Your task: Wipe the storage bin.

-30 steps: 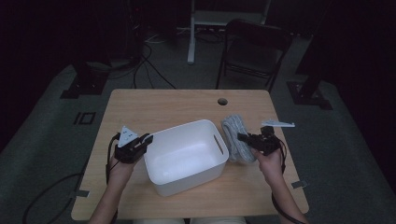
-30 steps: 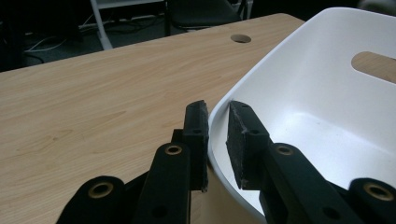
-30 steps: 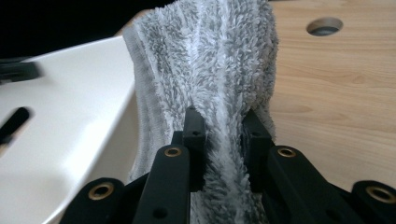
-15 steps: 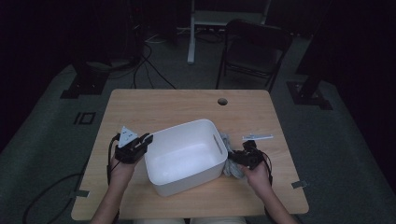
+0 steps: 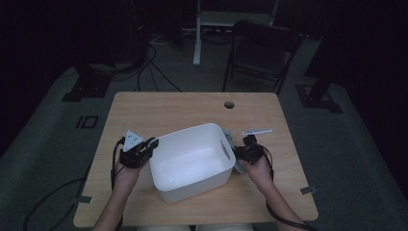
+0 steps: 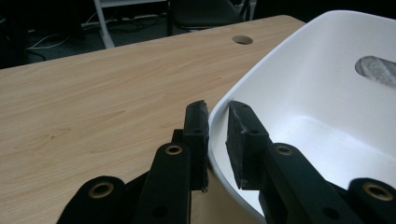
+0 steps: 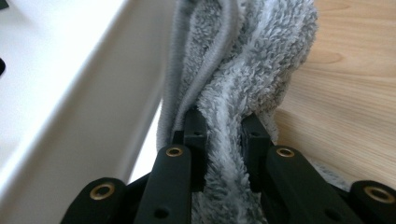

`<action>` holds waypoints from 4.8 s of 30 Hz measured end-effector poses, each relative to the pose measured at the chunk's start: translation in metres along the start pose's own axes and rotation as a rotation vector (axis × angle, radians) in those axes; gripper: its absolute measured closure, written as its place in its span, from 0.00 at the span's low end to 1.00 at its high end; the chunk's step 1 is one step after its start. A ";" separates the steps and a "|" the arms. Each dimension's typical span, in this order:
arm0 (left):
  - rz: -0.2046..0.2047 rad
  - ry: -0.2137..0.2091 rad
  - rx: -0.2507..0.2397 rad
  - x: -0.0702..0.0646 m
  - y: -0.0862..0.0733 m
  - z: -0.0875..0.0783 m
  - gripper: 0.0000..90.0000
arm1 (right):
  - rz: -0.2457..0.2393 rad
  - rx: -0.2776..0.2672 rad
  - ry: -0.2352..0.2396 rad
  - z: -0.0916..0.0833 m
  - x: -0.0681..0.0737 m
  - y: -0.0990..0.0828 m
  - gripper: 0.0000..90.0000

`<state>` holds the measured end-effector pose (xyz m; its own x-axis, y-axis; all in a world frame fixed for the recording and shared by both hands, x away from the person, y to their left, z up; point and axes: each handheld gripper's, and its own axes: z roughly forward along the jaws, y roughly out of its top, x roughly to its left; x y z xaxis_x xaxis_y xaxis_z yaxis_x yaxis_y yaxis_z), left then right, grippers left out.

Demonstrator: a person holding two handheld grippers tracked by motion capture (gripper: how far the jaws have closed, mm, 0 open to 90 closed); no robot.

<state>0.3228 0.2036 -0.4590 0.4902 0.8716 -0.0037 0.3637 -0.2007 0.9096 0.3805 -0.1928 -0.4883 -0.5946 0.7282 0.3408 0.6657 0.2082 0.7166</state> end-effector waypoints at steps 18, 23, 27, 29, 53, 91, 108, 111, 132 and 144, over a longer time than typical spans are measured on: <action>-0.004 -0.033 0.003 0.007 0.000 -0.001 0.87 | 0.066 0.071 0.017 0.035 -0.022 0.003 0.86; 0.005 -0.043 0.009 0.008 0.000 -0.001 0.87 | 0.048 -0.025 0.056 0.019 -0.020 0.033 0.86; -0.001 -0.040 0.009 0.007 0.000 0.000 0.87 | 0.030 -0.039 0.066 0.020 -0.018 0.047 0.86; -0.003 -0.032 0.010 0.007 0.001 0.000 0.87 | 0.036 -0.017 0.056 0.028 -0.020 0.046 0.87; 0.000 -0.038 0.000 0.007 -0.001 -0.001 0.87 | 0.017 0.049 -0.076 0.038 -0.025 0.031 0.86; -0.007 -0.038 -0.004 0.005 0.001 0.003 0.87 | 0.066 0.035 -0.039 -0.013 0.005 -0.054 0.86; 0.009 -0.042 0.003 0.005 0.002 0.005 0.87 | 0.056 -0.162 -0.076 -0.039 -0.002 0.023 0.85; 0.011 -0.040 0.001 0.005 0.002 0.005 0.87 | 0.083 -0.229 -0.083 -0.053 -0.008 0.027 0.85; 0.009 -0.037 0.003 0.004 0.002 0.007 0.87 | -0.001 -0.131 -0.028 -0.011 -0.002 0.051 0.85; -0.002 -0.022 -0.001 0.002 0.002 0.007 0.87 | 0.044 -0.033 0.031 0.022 -0.022 0.044 0.86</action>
<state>0.3306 0.2021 -0.4600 0.5071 0.8617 -0.0145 0.3639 -0.1989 0.9100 0.4331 -0.1857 -0.4776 -0.5790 0.7154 0.3912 0.6768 0.1542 0.7198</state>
